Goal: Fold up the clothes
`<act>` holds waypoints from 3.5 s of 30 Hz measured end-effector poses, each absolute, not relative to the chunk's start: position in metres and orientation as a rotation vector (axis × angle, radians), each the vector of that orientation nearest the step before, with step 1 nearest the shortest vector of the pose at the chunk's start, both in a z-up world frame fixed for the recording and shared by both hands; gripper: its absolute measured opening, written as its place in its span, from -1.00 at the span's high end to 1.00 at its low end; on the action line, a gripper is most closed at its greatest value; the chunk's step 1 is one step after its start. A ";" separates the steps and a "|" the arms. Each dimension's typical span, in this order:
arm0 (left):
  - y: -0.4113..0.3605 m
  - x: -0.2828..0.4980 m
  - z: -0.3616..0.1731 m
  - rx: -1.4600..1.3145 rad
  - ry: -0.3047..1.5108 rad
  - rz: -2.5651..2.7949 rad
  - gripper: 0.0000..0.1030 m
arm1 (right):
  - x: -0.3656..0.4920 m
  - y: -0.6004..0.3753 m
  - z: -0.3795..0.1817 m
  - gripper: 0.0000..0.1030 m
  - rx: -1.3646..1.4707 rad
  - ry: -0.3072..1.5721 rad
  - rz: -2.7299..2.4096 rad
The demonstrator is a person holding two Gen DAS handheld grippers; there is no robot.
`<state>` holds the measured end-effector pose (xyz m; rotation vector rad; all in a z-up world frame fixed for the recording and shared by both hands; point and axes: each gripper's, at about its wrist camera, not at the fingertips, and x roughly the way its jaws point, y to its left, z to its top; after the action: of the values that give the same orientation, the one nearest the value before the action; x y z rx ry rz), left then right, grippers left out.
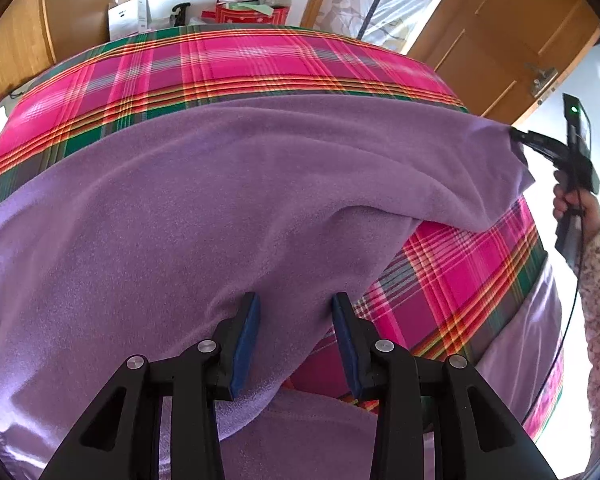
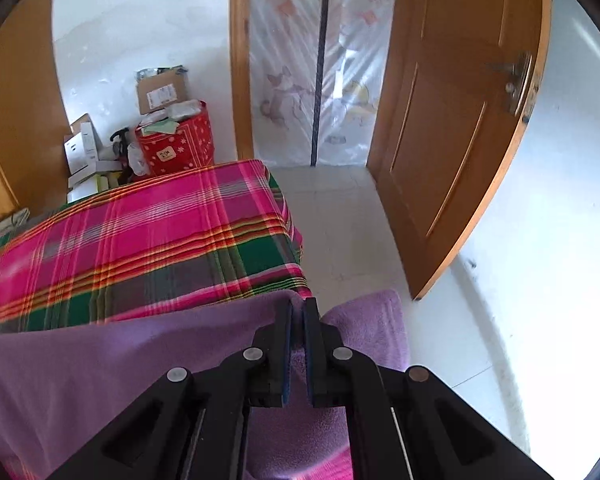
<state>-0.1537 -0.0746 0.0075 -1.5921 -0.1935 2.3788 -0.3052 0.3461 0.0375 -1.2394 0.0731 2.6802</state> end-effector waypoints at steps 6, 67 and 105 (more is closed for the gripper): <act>-0.068 -0.151 0.010 -1.570 -0.179 2.398 0.25 | -0.300 0.376 0.038 0.68 -1.258 0.352 2.727; -0.025 -0.120 0.019 -1.407 0.301 2.291 0.87 | -0.278 0.384 0.021 0.79 -1.231 0.150 2.527; -0.001 -0.135 0.012 -1.450 0.080 2.250 0.58 | -0.228 0.447 -0.027 0.99 -1.396 0.818 2.536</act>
<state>-0.1348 -0.0007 0.0118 -1.4497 0.0801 2.2495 -0.2278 0.4469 -0.0272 -1.3960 0.8181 2.5361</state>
